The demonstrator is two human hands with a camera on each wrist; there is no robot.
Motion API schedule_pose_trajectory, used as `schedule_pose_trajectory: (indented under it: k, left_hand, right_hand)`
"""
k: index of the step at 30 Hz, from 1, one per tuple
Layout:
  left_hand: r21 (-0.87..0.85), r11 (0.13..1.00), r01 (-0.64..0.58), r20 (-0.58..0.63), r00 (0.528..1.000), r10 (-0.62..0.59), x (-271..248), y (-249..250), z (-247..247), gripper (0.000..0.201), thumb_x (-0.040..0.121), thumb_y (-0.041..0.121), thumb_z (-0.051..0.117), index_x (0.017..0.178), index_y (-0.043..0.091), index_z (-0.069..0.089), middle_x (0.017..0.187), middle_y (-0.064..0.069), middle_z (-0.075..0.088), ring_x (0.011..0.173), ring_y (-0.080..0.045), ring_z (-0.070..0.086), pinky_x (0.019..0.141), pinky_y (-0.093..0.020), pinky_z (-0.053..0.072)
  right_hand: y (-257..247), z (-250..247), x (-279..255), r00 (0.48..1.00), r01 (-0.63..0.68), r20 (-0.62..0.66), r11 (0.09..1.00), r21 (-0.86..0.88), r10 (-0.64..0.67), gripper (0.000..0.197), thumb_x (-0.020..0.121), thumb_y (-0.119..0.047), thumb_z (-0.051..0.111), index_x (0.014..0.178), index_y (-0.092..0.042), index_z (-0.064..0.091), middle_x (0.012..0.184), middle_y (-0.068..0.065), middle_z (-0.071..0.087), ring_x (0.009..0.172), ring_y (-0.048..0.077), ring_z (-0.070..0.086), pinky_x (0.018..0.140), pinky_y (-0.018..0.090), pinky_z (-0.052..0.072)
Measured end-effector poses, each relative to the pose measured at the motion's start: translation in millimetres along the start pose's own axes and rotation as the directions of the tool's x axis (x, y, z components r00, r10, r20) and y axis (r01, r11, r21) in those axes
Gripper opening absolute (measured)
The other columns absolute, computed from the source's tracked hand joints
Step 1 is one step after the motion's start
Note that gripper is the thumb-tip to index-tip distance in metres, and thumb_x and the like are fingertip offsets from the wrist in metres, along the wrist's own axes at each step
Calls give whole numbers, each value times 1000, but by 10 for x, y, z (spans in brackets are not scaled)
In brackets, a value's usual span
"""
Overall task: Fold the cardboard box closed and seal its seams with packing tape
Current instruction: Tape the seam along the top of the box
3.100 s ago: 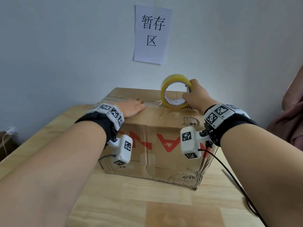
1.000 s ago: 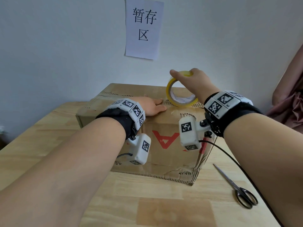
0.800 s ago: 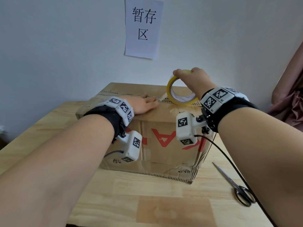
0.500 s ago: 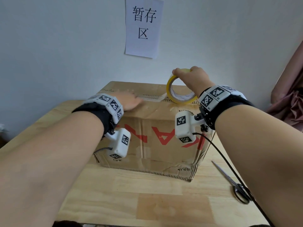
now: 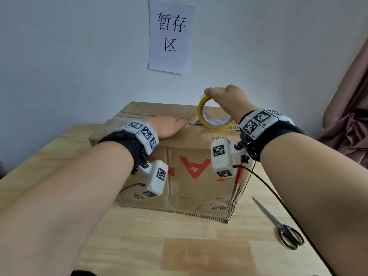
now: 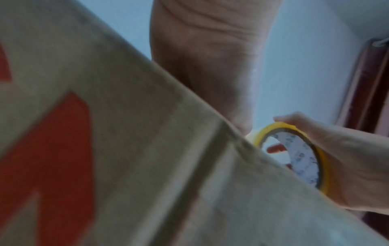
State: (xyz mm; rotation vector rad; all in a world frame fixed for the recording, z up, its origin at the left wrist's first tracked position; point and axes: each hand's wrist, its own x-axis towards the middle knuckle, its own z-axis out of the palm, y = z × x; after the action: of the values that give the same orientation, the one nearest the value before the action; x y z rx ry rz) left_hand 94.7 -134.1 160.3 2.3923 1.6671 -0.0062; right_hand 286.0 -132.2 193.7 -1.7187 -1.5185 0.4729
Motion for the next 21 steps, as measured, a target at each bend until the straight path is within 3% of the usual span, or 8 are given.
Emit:
schedule_pose_trajectory:
  k: [2, 5, 13, 17, 19, 21]
  left_hand:
    - [33, 999, 40, 6, 999, -40, -37, -98, -33, 54, 103, 40, 14, 141, 14, 42, 149, -12, 38, 130, -27, 41, 107, -34, 28]
    - [113, 993, 44, 20, 999, -46, -23, -60, 26, 56, 102, 41, 12, 148, 12, 25, 158, -9, 16, 143, -25, 22, 115, -36, 17]
    - [91, 996, -10, 16, 1000, 9, 53, 168, 132, 64, 101, 47, 16, 151, 9, 9, 159, -9, 3, 147, -19, 4, 119, -35, 5]
    - [66, 997, -30, 25, 999, 28, 13, 170, 121, 61, 101, 46, 17, 151, 13, 9, 159, -6, 3, 147, -18, 4, 119, -34, 5]
    - [74, 997, -20, 34, 999, 17, 15, 200, 100, 61, 101, 46, 17, 151, 13, 9, 159, -6, 3, 147, -19, 6, 118, -33, 6]
    - [84, 996, -9, 42, 999, 5, 4, 226, 92, 60, 102, 45, 16, 151, 13, 8, 160, -5, 2, 147, -19, 6, 117, -32, 7]
  right_hand:
    - [29, -21, 13, 1000, -9, 12, 1000, 22, 8, 53, 82, -61, 54, 101, -11, 50, 76, -3, 45, 66, 12, 45, 55, 27, 34]
    - [64, -34, 20, 1000, -19, 8, 998, 60, 18, 56, 81, -63, 55, 102, -12, 50, 76, -3, 47, 66, 13, 46, 58, 28, 37]
    - [82, -25, 37, 1000, -22, -11, 998, 64, 22, 61, 80, -65, 56, 106, -11, 50, 77, -3, 48, 69, 11, 47, 57, 27, 37]
    - [20, 1, 52, 999, 26, -38, 999, -35, -28, 55, 78, -66, 58, 85, -12, 48, 69, -3, 43, 60, 12, 43, 50, 26, 32]
    - [-16, 7, 52, 996, 61, -68, 997, -54, -65, 54, 78, -62, 61, 70, -13, 40, 63, -3, 36, 53, 13, 35, 47, 25, 28]
    - [-63, 14, 37, 991, 89, -91, 992, -86, -97, 54, 77, -58, 64, 66, -14, 35, 61, -2, 32, 51, 13, 30, 47, 27, 26]
